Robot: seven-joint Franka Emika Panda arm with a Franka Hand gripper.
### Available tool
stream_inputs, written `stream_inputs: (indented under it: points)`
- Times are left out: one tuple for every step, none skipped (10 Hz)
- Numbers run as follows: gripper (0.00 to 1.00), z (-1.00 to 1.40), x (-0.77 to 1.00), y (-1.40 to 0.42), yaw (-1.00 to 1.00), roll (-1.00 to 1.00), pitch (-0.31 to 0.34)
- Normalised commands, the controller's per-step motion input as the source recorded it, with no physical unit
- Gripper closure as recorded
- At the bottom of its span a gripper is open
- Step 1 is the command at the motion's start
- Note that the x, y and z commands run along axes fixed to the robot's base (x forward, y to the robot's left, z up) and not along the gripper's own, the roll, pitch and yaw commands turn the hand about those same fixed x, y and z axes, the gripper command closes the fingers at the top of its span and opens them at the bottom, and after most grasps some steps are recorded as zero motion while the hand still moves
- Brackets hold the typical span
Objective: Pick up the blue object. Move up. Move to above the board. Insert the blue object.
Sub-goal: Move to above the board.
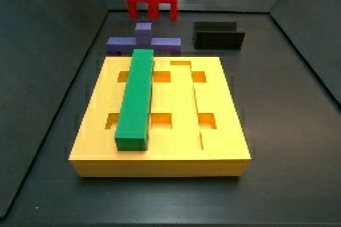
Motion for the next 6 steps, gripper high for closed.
stream_inputs:
  points:
    - [1.00,1.40,0.01,0.01,0.00,0.01,0.052]
    - [1.00,1.40,0.02,0.01,0.00,0.00,0.080]
    - [1.00,0.96,0.00,0.00,0.00,0.01,0.088]
    - [1.00,0.68,0.00,0.00,0.00,0.01,0.078]
    - [1.00,0.24,0.04,0.01,0.00,0.01,0.058]
    - [1.00,0.19,0.04,0.00,0.00,0.00,0.067]
